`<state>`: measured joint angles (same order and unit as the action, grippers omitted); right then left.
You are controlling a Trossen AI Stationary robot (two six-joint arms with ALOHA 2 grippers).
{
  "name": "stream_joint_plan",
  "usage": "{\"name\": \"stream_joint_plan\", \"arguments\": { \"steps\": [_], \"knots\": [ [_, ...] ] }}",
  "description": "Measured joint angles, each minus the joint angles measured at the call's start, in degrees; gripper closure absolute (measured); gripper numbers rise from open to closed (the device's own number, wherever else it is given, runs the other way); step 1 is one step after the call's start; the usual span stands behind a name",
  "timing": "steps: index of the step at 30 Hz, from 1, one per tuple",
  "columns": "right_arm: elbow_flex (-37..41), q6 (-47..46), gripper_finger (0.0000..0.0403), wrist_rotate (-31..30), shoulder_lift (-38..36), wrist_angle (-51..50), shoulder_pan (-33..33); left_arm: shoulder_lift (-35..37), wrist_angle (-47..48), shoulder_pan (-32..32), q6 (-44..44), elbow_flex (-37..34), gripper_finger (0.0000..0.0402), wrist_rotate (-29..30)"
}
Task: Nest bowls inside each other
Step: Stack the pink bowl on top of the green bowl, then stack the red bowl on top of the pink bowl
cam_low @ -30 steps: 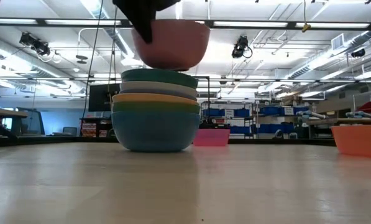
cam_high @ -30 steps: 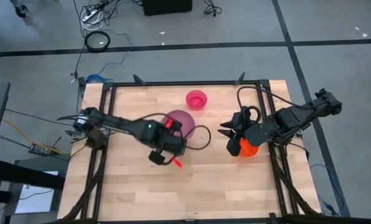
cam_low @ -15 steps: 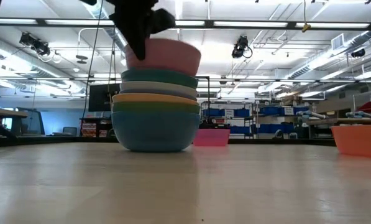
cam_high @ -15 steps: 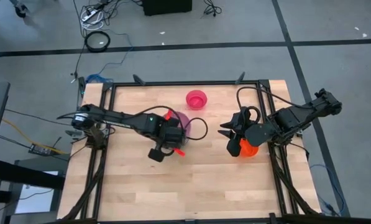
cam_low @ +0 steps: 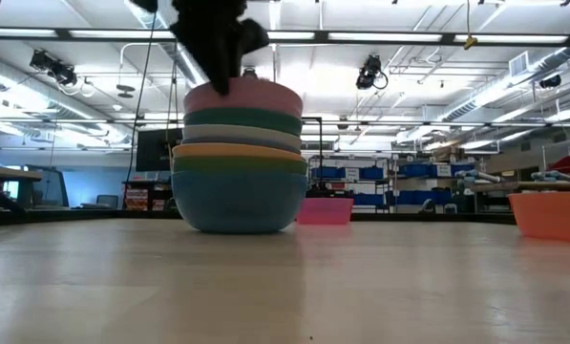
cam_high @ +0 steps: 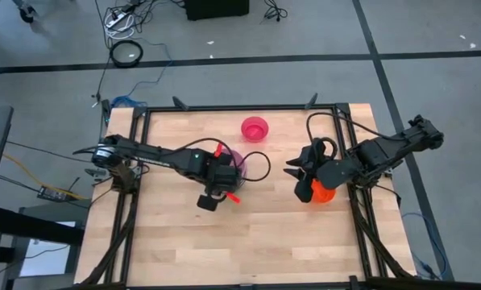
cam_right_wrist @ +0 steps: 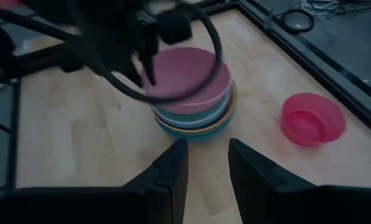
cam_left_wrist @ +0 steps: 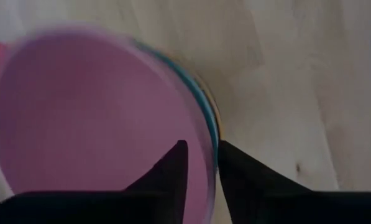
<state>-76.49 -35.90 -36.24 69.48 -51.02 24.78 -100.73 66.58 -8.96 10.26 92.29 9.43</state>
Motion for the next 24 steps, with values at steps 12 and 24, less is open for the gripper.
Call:
{"name": "stream_joint_plan", "arguments": {
  "steps": [12, 24],
  "knots": [
    [-0.02, 11.11, 0.0300, -0.89, 6.84, -2.23, -13.92, 12.35, -5.31, -3.35, -7.69, 0.04, 0.0289, 0.31],
    [-0.02, 30.72, 0.0300, 29.64, 17.26, 13.61, -42.84, 19.47, -9.24, -17.95, -20.19, 0.04, 0.0289, 15.30]
  ]
}}
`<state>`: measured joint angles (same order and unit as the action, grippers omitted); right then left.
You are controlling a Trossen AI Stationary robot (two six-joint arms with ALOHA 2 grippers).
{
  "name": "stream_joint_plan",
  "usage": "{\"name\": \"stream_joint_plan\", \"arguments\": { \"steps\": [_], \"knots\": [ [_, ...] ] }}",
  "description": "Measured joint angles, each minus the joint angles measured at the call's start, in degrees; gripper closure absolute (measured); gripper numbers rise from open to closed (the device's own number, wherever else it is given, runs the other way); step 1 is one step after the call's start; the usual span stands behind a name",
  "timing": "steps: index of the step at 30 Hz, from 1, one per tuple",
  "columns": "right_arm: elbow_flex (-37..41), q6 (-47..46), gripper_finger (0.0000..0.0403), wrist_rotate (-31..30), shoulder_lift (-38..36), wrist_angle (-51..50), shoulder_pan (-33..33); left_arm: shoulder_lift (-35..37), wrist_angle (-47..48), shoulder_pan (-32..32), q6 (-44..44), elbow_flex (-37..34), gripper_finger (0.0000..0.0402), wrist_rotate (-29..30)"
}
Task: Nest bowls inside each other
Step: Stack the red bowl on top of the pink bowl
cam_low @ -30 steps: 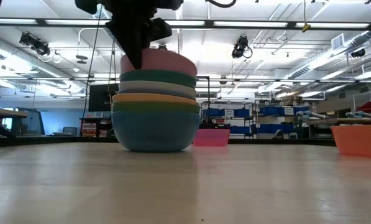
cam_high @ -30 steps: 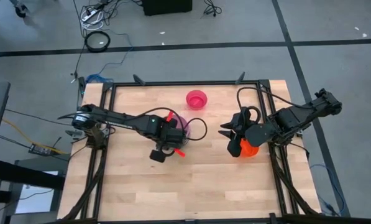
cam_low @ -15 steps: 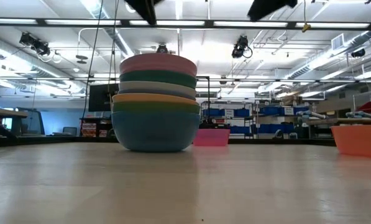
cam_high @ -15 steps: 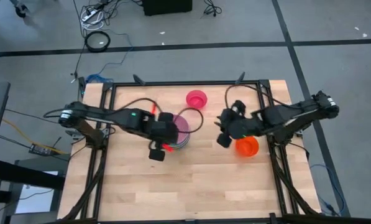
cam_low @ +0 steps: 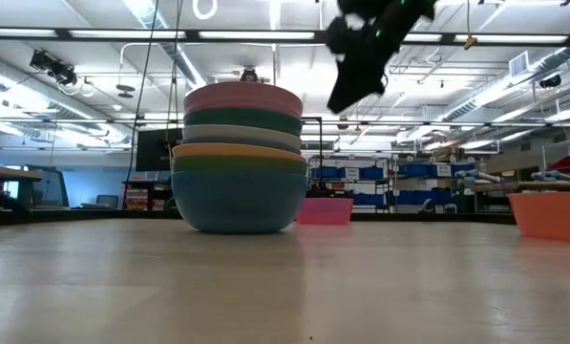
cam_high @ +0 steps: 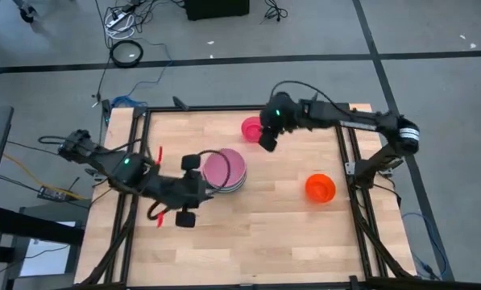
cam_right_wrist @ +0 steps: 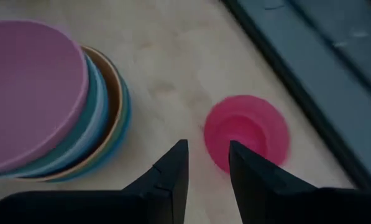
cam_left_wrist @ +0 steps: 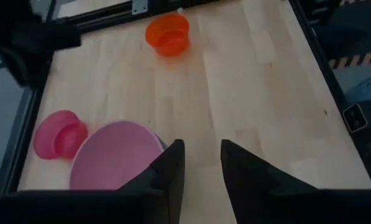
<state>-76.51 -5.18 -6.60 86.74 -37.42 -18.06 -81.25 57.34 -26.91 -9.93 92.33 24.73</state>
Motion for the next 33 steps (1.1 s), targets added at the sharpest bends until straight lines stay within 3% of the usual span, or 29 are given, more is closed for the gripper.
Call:
{"name": "stream_joint_plan", "arguments": {
  "steps": [5, 14, 21, 28, 33],
  "knots": [
    [0.00, 2.42, 0.0300, 14.80, 5.11, 2.03, -8.52, 0.00, 3.57, -3.95, -5.83, 0.00, 0.0289, 3.25],
    [0.00, 5.94, 0.0300, 30.49, 11.44, 2.13, -12.77, 0.00, 9.61, -9.10, -14.88, 0.00, 0.0289, 10.70],
    [0.00, 14.84, 0.0300, 29.39, 13.00, 2.67, -10.11, -0.02, 11.08, -11.24, -18.54, 0.00, 0.0289, 14.98],
    [0.00, 23.10, 0.0300, 16.72, 15.82, 0.38, -7.98, -0.02, 11.56, -11.52, -20.05, 0.00, 0.0289, 15.92],
    [0.00, 23.97, 0.0300, 11.91, 18.70, 1.54, -7.77, -0.04, 11.60, -11.52, -20.25, 0.00, 0.0289, 16.05]
  ]
}}
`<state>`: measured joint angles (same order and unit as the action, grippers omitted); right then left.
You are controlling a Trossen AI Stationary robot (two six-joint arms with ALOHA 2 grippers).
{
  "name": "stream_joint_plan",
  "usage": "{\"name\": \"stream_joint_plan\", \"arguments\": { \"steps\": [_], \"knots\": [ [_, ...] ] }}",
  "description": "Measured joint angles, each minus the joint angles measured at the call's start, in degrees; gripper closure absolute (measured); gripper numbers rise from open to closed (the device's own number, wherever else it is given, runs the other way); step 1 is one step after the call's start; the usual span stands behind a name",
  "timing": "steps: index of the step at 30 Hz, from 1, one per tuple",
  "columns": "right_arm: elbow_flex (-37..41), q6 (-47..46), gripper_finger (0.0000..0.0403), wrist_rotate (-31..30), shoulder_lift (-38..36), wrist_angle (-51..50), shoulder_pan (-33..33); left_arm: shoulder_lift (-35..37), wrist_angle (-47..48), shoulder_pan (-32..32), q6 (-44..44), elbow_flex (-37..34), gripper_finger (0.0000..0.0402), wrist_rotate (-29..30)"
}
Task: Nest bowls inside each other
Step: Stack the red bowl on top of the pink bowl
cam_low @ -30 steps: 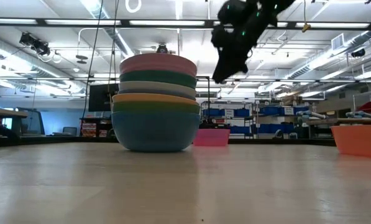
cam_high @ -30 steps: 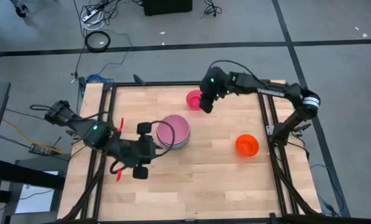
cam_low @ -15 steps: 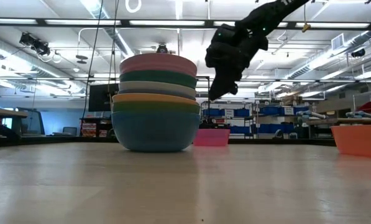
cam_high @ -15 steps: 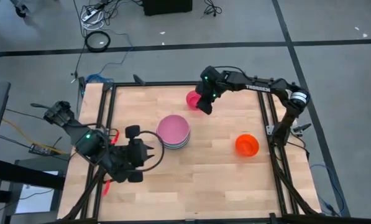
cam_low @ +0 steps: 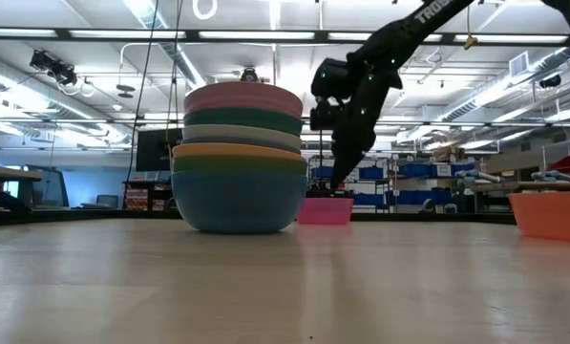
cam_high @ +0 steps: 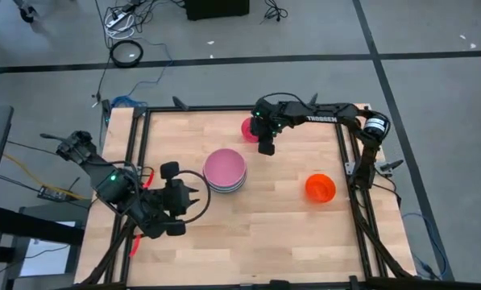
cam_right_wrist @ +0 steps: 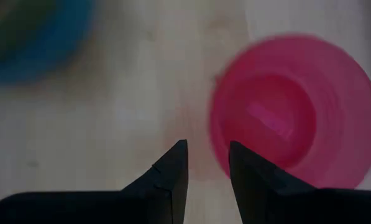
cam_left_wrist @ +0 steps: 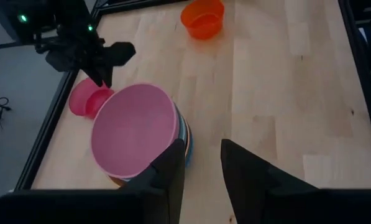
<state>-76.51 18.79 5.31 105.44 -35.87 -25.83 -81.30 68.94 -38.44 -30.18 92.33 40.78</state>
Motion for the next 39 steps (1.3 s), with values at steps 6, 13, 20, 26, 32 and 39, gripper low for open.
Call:
{"name": "stream_joint_plan", "arguments": {
  "steps": [6, 13, 20, 26, 32, 39],
  "knots": [
    [0.00, 1.37, 0.0300, -1.17, 3.05, 1.16, -0.04, 0.00, -0.03, 0.00, -0.10, 0.00, 0.0289, 0.11],
    [0.00, 0.98, 0.0300, -4.70, 6.18, 3.44, -0.04, 0.00, -0.16, 0.00, -0.12, 0.00, 0.0289, 0.15],
    [0.00, 3.51, 0.0391, -4.50, 5.82, 3.32, -0.02, 0.00, -0.16, 0.00, -0.12, 0.00, 0.0289, 0.60],
    [0.00, 2.49, 0.0401, -3.99, 5.84, 3.20, 0.14, -0.02, -0.17, 0.00, -0.28, 0.00, 0.0289, 1.33],
    [0.04, 2.54, 0.0402, -8.24, 3.47, 1.63, 2.62, -0.02, -0.05, 0.00, -0.27, 0.00, 0.0289, 1.35],
    [0.04, -0.14, 0.0402, -9.16, -10.27, 2.26, 8.10, -0.02, 3.12, 0.02, -2.34, 0.00, 0.0289, 1.62]
  ]
}}
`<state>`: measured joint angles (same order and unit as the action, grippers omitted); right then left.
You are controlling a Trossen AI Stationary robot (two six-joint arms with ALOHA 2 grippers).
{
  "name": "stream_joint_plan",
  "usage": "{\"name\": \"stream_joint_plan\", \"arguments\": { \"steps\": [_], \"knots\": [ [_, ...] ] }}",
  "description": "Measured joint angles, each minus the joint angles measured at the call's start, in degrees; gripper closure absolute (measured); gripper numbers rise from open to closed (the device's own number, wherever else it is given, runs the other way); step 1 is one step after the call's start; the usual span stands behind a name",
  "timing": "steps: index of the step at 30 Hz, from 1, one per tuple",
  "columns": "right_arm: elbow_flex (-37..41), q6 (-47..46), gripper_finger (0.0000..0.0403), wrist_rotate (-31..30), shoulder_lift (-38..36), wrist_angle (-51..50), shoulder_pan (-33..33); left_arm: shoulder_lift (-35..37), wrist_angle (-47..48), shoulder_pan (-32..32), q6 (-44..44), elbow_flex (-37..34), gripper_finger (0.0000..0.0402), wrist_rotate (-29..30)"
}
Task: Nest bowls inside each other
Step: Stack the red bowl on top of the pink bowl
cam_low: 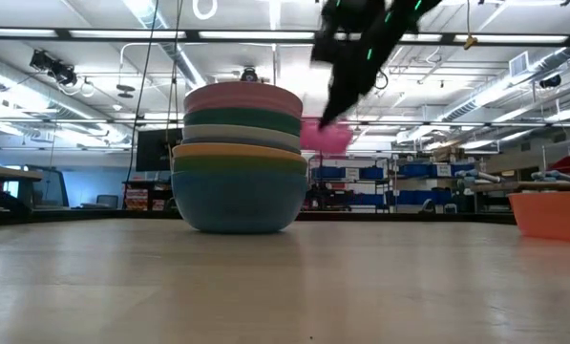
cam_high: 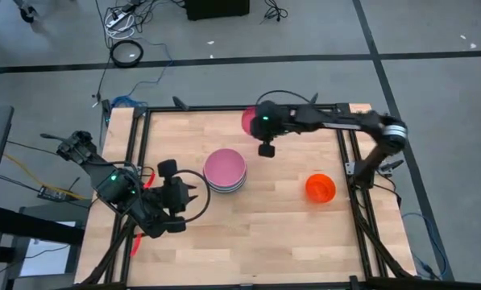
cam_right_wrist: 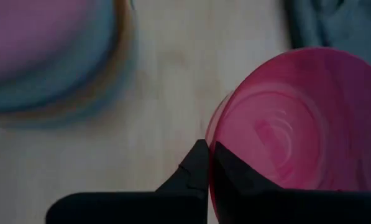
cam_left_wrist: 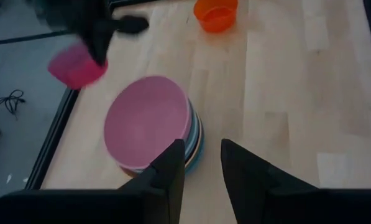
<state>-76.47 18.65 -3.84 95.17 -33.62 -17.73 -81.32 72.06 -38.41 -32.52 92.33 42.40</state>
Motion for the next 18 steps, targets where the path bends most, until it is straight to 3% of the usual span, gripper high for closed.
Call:
{"name": "stream_joint_plan", "arguments": {
  "steps": [5, 9, 13, 18],
  "knots": [
    [-0.02, -5.90, 0.0403, 7.00, -10.70, 3.85, 6.82, -0.02, 0.68, 0.00, -0.71, 0.00, 0.0289, 0.47],
    [-0.11, -9.30, 0.0403, 8.70, -15.04, 10.65, 13.88, -0.02, 0.76, 0.00, -0.72, 0.00, 0.0289, 0.61],
    [-0.13, -13.48, 0.0403, 11.16, -14.54, 14.86, 18.53, -0.02, 0.73, 0.00, -0.73, 0.00, 0.0289, 0.65],
    [-0.09, -14.16, 0.0403, 10.01, -10.25, 16.31, 20.57, -0.05, -0.15, 0.00, -0.69, 0.00, 0.0289, 0.69]
  ]
}}
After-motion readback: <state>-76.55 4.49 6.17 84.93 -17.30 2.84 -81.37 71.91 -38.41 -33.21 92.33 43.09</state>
